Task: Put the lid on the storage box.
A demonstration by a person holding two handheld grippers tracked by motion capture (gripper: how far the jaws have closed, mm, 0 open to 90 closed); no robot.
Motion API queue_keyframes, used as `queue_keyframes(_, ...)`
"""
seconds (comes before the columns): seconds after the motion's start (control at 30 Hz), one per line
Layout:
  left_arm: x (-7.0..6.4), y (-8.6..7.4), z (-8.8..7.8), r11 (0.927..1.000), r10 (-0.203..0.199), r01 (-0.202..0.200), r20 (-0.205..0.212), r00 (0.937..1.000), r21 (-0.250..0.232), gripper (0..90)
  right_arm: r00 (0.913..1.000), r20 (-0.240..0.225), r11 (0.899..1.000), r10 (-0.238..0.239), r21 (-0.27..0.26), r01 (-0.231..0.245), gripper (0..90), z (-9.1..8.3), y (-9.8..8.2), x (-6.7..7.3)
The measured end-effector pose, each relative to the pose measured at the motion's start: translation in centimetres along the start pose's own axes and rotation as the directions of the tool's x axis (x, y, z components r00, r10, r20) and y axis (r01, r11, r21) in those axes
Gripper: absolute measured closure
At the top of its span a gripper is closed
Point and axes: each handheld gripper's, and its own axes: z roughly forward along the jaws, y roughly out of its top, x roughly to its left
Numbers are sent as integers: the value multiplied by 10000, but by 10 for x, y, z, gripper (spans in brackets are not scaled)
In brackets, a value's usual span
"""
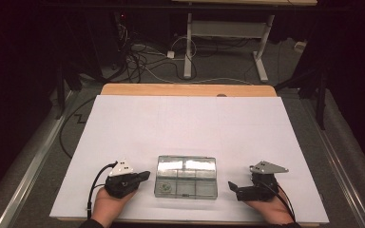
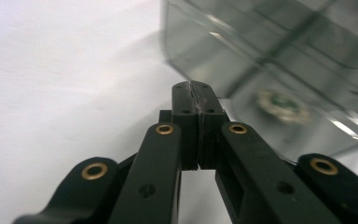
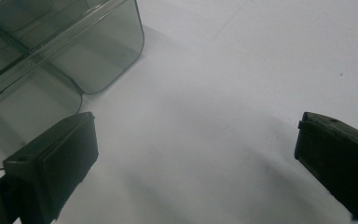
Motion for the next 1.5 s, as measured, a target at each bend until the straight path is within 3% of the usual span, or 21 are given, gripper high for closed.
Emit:
queue_keyframes(0.13, 15, 3, 1, 9996, -286, 284, -385, 9989, -52, 834, 10000, 73, 9999, -6, -132, 7, 6, -3, -1, -1)
queue_keyframes(0.27, 23, 8, 2, 10000, -6, 5, -848, 9964, -12, 806, 9999, 159, 9998, 64, -164, -61, 6, -8, -5, -2)
queue_keyframes(0.6, 27, 10, 9, 9995, -54, 72, -587, 9983, 296, 513, 9987, 416, 9991, 304, -320, -291, 6, -18, -13, -4)
queue_keyframes(0.77, 27, 10, 9, 9995, -168, 194, -939, 9954, 268, 314, 9989, 385, 9992, 271, -306, -259, 6, -17, -13, -4)
queue_keyframes(0.9, 25, 10, 10, 9997, -34, 60, -1009, 9949, 249, 228, 9990, 358, 9992, 260, -321, -248, 6, -17, -13, -4)
queue_keyframes(1.03, 25, 10, 8, 9999, 48, -40, -697, 9976, 121, 133, 9988, 392, 9989, 297, -375, -282, 6, -17, -13, -4)
queue_keyframes(1.17, 28, 10, 7, 9997, -216, 210, -518, 9984, -108, 0, 9989, 402, 9986, 243, -481, -224, 6, -18, -12, -4)
queue_keyframes(1.5, 28, 11, 7, 9994, -334, 331, -660, 9973, -57, 0, 9987, 424, 9980, 293, -577, -269, 6, -20, -13, -5)
